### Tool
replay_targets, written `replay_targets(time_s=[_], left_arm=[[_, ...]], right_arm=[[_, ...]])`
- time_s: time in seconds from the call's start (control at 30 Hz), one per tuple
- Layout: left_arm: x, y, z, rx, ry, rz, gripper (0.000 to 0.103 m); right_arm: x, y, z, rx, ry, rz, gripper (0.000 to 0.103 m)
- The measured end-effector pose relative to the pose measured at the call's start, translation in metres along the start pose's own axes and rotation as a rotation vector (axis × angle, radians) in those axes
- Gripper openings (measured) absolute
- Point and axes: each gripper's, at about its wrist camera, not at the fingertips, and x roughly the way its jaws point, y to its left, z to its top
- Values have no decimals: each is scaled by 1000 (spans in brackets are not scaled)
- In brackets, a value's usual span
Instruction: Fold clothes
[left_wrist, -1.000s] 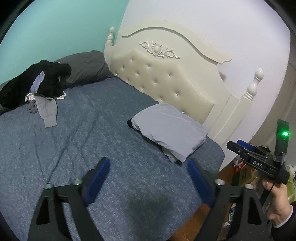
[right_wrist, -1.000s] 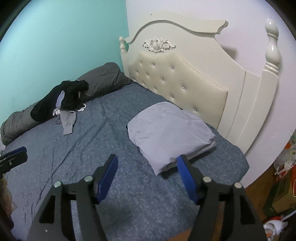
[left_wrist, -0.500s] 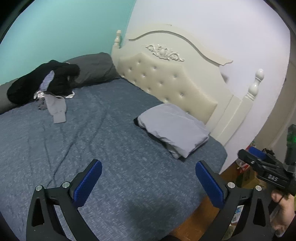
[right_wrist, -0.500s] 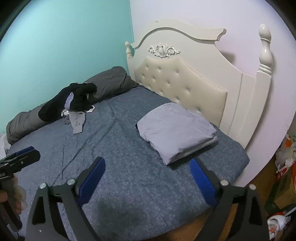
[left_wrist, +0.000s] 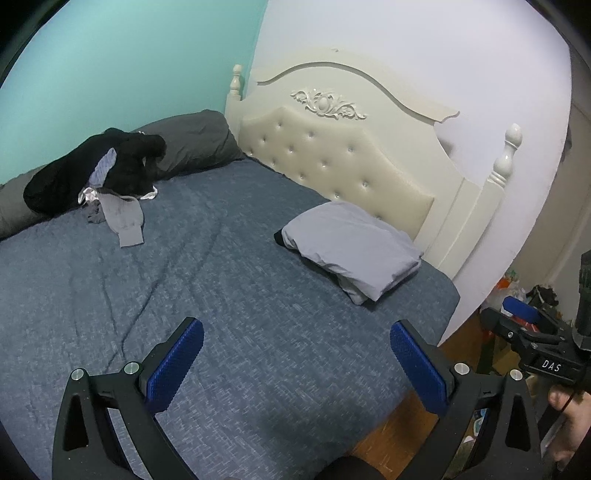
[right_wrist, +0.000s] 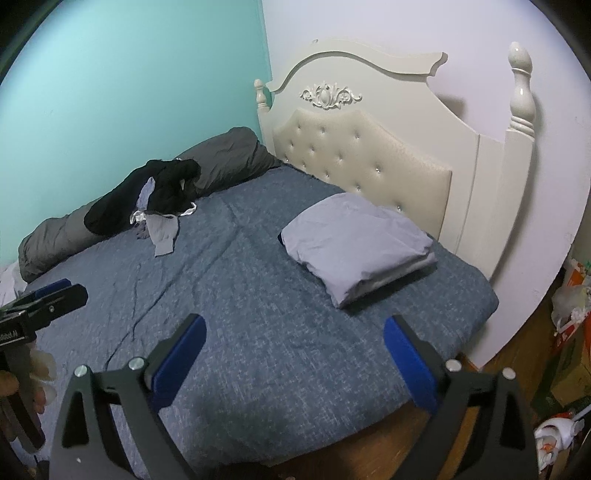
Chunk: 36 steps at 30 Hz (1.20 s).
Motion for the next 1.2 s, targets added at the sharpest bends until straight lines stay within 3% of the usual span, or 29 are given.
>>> replay_targets(time_s=[1.2], left_arm=[[-33,-5,-35,47,-28,115,103]], right_arm=[[-29,9,-37,-6,1,9,98]])
